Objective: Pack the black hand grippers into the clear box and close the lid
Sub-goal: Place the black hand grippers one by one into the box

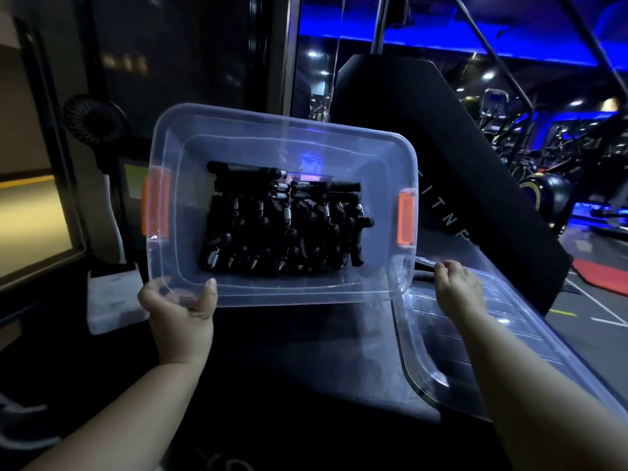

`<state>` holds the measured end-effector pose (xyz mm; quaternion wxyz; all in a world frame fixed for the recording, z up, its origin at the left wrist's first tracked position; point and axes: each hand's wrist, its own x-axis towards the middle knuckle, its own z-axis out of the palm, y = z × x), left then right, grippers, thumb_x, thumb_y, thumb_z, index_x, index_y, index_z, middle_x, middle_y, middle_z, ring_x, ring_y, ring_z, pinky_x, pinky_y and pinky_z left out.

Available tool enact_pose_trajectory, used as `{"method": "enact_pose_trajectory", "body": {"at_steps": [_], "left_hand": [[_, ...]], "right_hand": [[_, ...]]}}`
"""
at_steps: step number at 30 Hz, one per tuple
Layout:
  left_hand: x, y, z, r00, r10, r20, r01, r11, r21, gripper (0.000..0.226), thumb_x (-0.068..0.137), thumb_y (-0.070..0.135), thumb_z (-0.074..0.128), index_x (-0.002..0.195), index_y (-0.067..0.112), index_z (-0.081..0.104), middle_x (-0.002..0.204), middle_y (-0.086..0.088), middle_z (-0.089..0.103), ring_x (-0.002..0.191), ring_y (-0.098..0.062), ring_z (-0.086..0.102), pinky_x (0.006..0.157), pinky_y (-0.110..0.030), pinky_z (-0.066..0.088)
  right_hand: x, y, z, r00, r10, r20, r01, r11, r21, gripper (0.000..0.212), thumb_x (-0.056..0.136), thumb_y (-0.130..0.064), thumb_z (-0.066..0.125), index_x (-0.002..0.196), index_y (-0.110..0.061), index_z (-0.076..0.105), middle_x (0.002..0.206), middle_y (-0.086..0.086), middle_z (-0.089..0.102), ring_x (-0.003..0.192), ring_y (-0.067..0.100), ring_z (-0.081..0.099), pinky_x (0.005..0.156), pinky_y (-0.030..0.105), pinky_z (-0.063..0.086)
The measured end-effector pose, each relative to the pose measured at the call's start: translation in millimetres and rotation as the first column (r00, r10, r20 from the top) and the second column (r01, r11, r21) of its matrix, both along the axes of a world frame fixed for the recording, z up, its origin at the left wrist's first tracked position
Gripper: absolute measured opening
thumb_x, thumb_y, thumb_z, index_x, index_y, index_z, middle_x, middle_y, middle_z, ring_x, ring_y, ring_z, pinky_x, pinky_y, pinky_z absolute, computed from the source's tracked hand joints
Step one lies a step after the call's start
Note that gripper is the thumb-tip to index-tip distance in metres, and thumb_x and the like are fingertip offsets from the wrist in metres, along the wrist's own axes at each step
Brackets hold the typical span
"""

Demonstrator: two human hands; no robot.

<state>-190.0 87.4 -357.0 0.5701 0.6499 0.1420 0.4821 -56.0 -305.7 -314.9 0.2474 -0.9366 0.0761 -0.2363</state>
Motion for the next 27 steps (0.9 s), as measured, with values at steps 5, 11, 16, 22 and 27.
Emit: {"method": "enact_pose_trajectory", "body": {"at_steps": [5,11,16,22,27], "left_hand": [[0.2,-2.3,1.5,0.999,0.035,0.018,-0.035,0.999,0.023,0.061,0.082,0.015,0.071,0.124,-0.009,0.033,0.071,0.012,0.043,0.058,0.011,0.05,0.06,-0.012,0.035],[-1.4,-6.5,2.6,0.999,0.047,0.022,-0.049,0.995,0.091,0.056,0.08,0.009,0.071,0.119,-0.011,0.036,0.078,0.017,0.035,0.066,0.032,0.042,0.059,0.006,0.032],[-2.3,-8.1,3.8,0.996,0.079,0.047,-0.083,0.992,0.09,0.051,0.081,0.013,0.072,0.115,0.003,0.035,0.077,0.018,0.036,0.064,0.029,0.044,0.06,-0.016,0.033],[-2.1,-9.3,5.1,0.995,0.094,0.035,-0.096,0.992,0.078,0.055,0.081,0.014,0.072,0.119,-0.005,0.038,0.079,0.02,0.034,0.061,0.014,0.04,0.058,-0.015,0.033],[-3.9,-11.6,7.4,0.995,0.093,0.042,-0.096,0.993,0.071,0.052,0.081,0.012,0.072,0.118,0.0,0.037,0.079,0.02,0.034,0.066,0.01,0.037,0.065,-0.029,0.033]], "right_hand": [[19.3,-19.9,-9.5,0.979,-0.015,-0.202,0.002,0.998,-0.064,0.05,0.098,-0.047,0.031,0.133,-0.017,0.047,0.143,0.013,0.043,0.134,0.031,0.033,0.109,0.043,0.028],[29.3,-19.6,-20.3,0.962,-0.039,-0.271,0.007,0.993,-0.118,0.054,0.096,-0.051,0.034,0.136,-0.017,0.045,0.148,0.009,0.039,0.136,0.029,0.031,0.107,0.046,0.032],[27.7,-16.8,-21.1,0.947,-0.068,-0.313,0.016,0.986,-0.166,0.06,0.094,-0.057,0.033,0.14,-0.019,0.039,0.153,0.008,0.03,0.141,0.029,0.024,0.108,0.048,0.028],[22.8,-15.1,-17.7,0.919,-0.1,-0.38,0.024,0.98,-0.2,0.073,0.095,-0.059,0.031,0.15,-0.012,0.023,0.159,0.01,0.016,0.146,0.029,0.012,0.114,0.045,0.02],[16.3,-13.4,-10.6,0.889,-0.129,-0.439,0.004,0.962,-0.274,0.076,0.095,-0.059,0.03,0.151,-0.009,0.019,0.159,0.009,0.016,0.146,0.029,0.012,0.116,0.044,0.019]]}}
